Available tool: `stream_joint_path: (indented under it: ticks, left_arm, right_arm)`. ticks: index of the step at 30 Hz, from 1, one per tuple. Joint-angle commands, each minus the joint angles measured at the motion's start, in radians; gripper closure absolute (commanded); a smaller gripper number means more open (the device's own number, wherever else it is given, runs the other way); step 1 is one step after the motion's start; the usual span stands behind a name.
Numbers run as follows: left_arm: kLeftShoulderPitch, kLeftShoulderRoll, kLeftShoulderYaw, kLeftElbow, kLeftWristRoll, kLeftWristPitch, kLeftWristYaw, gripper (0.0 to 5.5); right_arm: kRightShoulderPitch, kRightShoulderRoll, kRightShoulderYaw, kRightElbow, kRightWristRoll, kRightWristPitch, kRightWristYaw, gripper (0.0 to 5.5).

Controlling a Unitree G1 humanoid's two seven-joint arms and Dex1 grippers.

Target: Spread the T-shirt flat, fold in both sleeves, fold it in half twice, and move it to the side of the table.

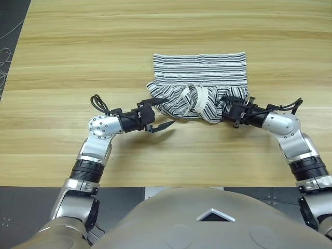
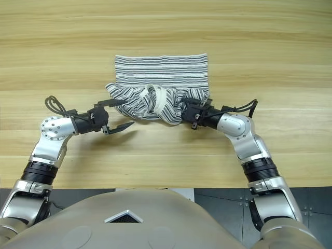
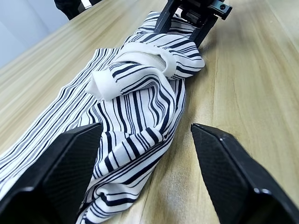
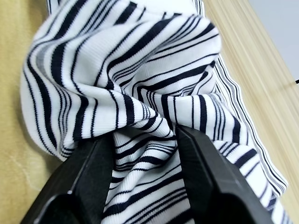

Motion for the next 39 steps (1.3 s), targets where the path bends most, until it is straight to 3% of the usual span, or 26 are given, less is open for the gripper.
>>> stream_joint_path:
  ticks: [1, 11, 20, 31, 39]
  left_arm:
    - [-0.012, 0.002, -0.001, 0.002, 0.014, -0.013, 0.006, 2.0]
    - [-0.015, 0.007, 0.001, -0.003, 0.016, -0.024, 0.008, 2.0]
    - [-0.012, 0.006, -0.004, -0.013, 0.02, -0.021, 0.009, 2.0]
    - [-0.036, 0.006, -0.011, 0.01, 0.04, -0.026, 0.003, 2.0]
    - [-0.041, 0.01, -0.004, 0.02, 0.047, -0.034, 0.009, 2.0]
  right_arm:
    - [0.015, -0.051, -0.005, -0.003, 0.006, 0.017, 0.059, 3.21]
    - [0.044, -0.172, -0.118, -0.153, 0.224, 0.049, 0.248, 3.21]
    - [0.115, -0.252, -0.144, -0.275, 0.338, 0.037, 0.396, 3.21]
    - [0.142, -0.201, -0.062, -0.264, 0.22, 0.001, 0.355, 3.21]
    - [0.108, -0.092, -0.03, -0.178, 0.157, 0.057, 0.243, 3.21]
